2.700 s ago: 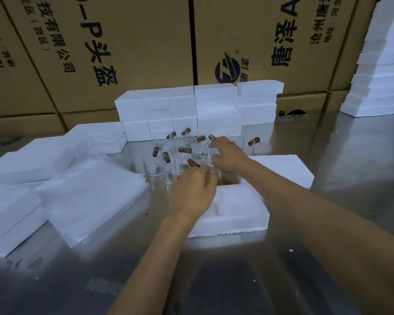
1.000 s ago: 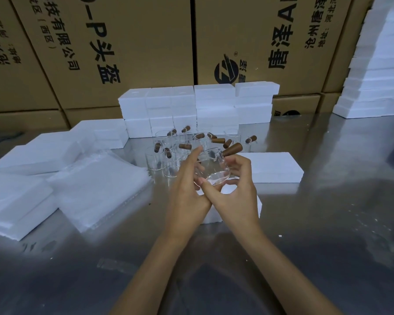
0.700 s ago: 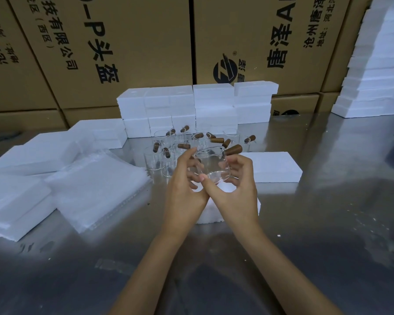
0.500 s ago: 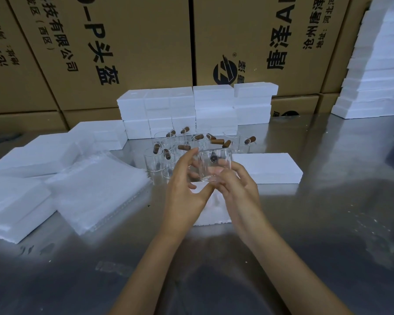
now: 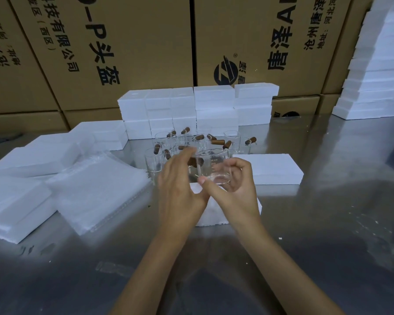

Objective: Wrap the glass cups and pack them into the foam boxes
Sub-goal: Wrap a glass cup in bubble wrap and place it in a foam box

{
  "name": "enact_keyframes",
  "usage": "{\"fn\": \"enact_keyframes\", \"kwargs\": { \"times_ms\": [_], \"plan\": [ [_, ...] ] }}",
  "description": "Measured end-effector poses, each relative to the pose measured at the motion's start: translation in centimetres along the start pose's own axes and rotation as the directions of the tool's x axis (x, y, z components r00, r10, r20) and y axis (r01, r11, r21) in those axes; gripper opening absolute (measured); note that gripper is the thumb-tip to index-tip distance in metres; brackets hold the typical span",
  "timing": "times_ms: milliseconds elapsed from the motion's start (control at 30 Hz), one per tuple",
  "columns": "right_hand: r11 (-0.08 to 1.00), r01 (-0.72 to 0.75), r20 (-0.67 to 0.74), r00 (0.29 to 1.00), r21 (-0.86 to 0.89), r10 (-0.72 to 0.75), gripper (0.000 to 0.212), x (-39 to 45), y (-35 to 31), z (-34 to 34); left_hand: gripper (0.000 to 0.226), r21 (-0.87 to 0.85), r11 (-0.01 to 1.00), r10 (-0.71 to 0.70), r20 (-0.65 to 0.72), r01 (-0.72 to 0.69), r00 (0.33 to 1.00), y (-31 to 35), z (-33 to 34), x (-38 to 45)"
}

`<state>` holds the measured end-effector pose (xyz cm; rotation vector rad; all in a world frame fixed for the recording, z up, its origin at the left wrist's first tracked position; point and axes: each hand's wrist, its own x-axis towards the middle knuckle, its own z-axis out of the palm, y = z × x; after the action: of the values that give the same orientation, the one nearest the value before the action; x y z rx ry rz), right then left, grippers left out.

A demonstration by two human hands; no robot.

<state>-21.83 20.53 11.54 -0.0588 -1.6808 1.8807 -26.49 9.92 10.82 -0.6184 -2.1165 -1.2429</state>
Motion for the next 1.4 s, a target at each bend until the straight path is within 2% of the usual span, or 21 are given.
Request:
{"fn": "enact_keyframes", "kwargs": {
  "times_ms": [100, 167, 300, 400, 500, 533, 633, 667, 733, 800, 867, 933, 1033, 1133, 1233, 1300, 1400],
  "plan": [
    [0.963, -0.179, 0.036, 0.984, 0.201, 0.175, 0.064, 0.6, -0.2, -0.6, 0.088, -0.035, 0.993, -0.115, 0.006, 0.115, 0.993, -0.2, -0.2, 0.4],
    [0.923, -0.241, 0.064, 0.970, 0.299, 0.232, 0.060, 0.8, -0.2, -0.7, 0.093, -0.103, 0.972, -0.202, 0.081, 0.210, 0.976, -0.6, -0.5, 0.8],
    [0.760, -0.383, 0.253, 0.923, 0.525, 0.290, 0.022, 0.8, -0.7, -0.4, 0.068, -0.316, 0.902, -0.219, 0.255, 0.295, 0.942, -0.9, -0.4, 1.0],
    [0.725, -0.448, 0.362, 0.887, 0.524, 0.286, 0.035, 0.5, -1.0, -0.5, 0.065, -0.376, 0.888, -0.161, 0.284, 0.264, 0.945, -0.8, -0.4, 0.9],
    [0.727, -0.464, 0.396, 0.874, 0.506, 0.282, 0.022, 0.3, -1.2, -0.6, 0.062, -0.391, 0.893, -0.120, 0.270, 0.222, 0.955, -0.6, -0.5, 1.1],
    [0.745, -0.459, 0.383, 0.877, 0.485, 0.291, 0.024, 0.3, -1.2, -0.4, 0.061, -0.387, 0.898, -0.111, 0.264, 0.211, 0.958, -0.6, -0.5, 1.2],
    [0.910, -0.312, 0.209, 0.943, 0.272, 0.261, 0.066, 0.1, -0.8, -0.2, 0.059, -0.308, 0.936, -0.123, 0.173, 0.172, 0.977, -0.8, -0.7, 1.3],
    [0.963, -0.225, 0.132, 0.970, 0.148, 0.206, 0.070, -0.1, -0.6, 0.0, 0.060, -0.246, 0.955, -0.136, 0.123, 0.163, 0.983, -0.9, -0.6, 1.2],
    [0.996, -0.060, 0.025, 0.998, -0.070, 0.062, 0.069, -0.4, -0.3, 0.2, 0.064, -0.101, 0.983, -0.152, 0.048, 0.156, 0.987, -0.8, -0.6, 0.7],
    [0.990, 0.027, -0.007, 1.000, -0.141, -0.028, 0.067, -0.3, 0.2, 0.1, 0.067, -0.019, 0.991, -0.133, 0.026, 0.133, 0.991, -0.7, -0.5, 0.3],
    [0.999, -0.004, 0.007, 1.000, -0.048, 0.004, 0.061, -0.1, 0.2, 0.0, 0.067, -0.014, 0.993, -0.116, 0.029, 0.116, 0.993, -0.5, -0.4, 0.3],
    [0.987, -0.130, 0.041, 0.991, 0.097, 0.126, 0.051, 0.2, 0.3, -0.3, 0.067, -0.030, 0.996, -0.078, 0.050, 0.079, 0.996, -0.2, -0.5, 0.4],
    [0.931, -0.250, 0.105, 0.968, 0.266, 0.230, 0.014, 0.6, 0.0, -0.5, 0.071, -0.110, 0.992, -0.044, 0.103, 0.056, 0.994, -0.2, -0.6, 0.6],
    [0.827, -0.368, 0.175, 0.930, 0.426, 0.323, 0.018, 1.2, 0.0, -0.7, 0.069, -0.144, 0.987, -0.052, 0.154, 0.074, 0.987, -0.3, -0.6, 0.7],
    [0.732, -0.466, 0.301, 0.884, 0.497, 0.359, 0.048, 1.2, -0.6, -0.9, 0.066, -0.160, 0.984, -0.052, 0.164, 0.079, 0.985, -0.5, -0.6, 0.7],
    [0.759, -0.444, 0.280, 0.895, 0.476, 0.348, 0.052, 1.2, -0.7, -1.1, 0.070, -0.164, 0.983, -0.062, 0.139, 0.085, 0.988, -0.5, -0.5, 0.7],
    [0.906, -0.321, 0.070, 0.947, 0.278, 0.314, 0.048, 1.4, -0.9, -1.3, 0.076, -0.109, 0.991, -0.071, 0.088, 0.080, 0.994, -0.5, -0.7, 0.7]
  ]
}}
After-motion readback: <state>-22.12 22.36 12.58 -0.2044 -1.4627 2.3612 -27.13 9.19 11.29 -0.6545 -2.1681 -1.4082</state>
